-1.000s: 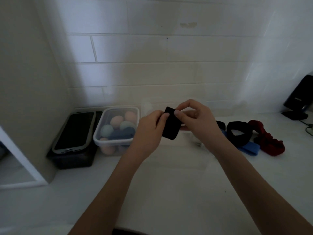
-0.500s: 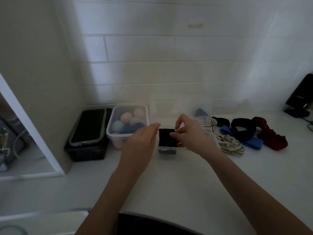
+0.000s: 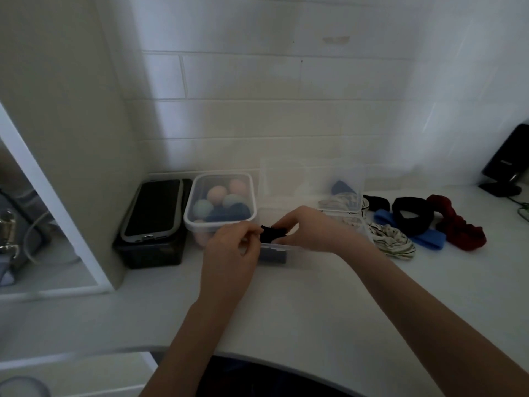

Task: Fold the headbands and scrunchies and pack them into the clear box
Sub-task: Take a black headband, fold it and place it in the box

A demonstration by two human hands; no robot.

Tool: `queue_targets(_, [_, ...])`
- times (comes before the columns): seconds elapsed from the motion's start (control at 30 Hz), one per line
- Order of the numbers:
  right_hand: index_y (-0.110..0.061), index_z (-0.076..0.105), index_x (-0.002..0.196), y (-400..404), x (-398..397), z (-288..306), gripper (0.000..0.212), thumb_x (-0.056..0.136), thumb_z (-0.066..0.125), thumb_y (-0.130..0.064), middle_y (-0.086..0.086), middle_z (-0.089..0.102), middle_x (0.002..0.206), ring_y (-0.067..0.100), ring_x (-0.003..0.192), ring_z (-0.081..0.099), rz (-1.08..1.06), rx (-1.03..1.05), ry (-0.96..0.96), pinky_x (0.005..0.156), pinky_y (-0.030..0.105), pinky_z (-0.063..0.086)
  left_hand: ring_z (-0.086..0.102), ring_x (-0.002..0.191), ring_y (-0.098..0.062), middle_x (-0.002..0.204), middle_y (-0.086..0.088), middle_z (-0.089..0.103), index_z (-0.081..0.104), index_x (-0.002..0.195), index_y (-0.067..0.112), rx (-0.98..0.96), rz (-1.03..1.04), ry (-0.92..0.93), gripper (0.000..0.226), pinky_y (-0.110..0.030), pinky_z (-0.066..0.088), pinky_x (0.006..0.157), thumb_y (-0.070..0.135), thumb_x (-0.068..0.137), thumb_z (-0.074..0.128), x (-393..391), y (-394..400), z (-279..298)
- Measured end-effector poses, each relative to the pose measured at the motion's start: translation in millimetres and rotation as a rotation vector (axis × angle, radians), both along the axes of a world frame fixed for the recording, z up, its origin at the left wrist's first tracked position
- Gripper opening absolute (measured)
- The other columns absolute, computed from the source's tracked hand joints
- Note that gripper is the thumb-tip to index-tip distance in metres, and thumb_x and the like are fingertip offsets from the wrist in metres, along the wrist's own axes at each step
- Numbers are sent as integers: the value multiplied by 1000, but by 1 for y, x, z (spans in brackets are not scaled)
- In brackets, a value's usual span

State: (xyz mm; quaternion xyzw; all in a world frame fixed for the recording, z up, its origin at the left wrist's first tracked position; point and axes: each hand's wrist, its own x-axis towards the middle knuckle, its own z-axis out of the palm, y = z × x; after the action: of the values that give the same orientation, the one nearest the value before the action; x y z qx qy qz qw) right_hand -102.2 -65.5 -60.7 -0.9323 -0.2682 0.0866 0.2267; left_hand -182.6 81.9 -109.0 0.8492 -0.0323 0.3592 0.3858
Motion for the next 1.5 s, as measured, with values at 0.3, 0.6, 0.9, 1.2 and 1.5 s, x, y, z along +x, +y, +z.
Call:
queue_targets(0.3, [-15, 72, 104, 18, 0, 8, 35, 86, 59, -41, 14, 70, 95, 30, 87, 63, 108, -292, -175, 76, 34, 50, 64, 70, -17, 76, -3, 70, 69, 83, 10, 10, -3, -12, 16, -28, 50, 68, 6, 76, 55, -2, -2, 2])
queue_targets(0.6, [-17, 67, 113, 21, 4, 12, 44, 89, 47, -48, 11, 67, 109, 31, 98, 60, 154, -428, -103, 85, 36, 49, 64, 68, -17, 74, -4, 70, 68, 79, 9, 28, 4, -40, 13, -33, 53, 67, 6, 75, 55, -1, -2, 2])
queue_targets(0.9, [-40, 51, 130, 18, 1, 17, 52, 88, 32, -65, 0, 60, 126, 26, 115, 55, 137, -605, -222, 82, 34, 40, 63, 70, -21, 75, -5, 69, 67, 79, 9, 19, -4, -33, 12, -39, 55, 66, 6, 76, 55, 0, -2, 0])
queue_targets(1.2, [-26, 69, 104, -24, -7, 11, 29, 94, 47, -40, 1, 63, 70, 18, 62, 58, -62, 206, -315, 62, 30, 45, 64, 73, -18, 79, -3, 69, 67, 81, 10, 6, 1, -34, 16, -35, 52, 71, 7, 76, 52, -2, -4, 0])
queue_targets(1.5, [-26, 73, 92, -64, -17, -3, 12, 84, 66, -19, -7, 68, 79, 4, 63, 55, -94, 344, -394, 63, 25, 47, 61, 72, -18, 76, -4, 67, 64, 76, 9, 52, -16, -42, 17, -19, 44, 73, 13, 77, 47, -5, -9, 2])
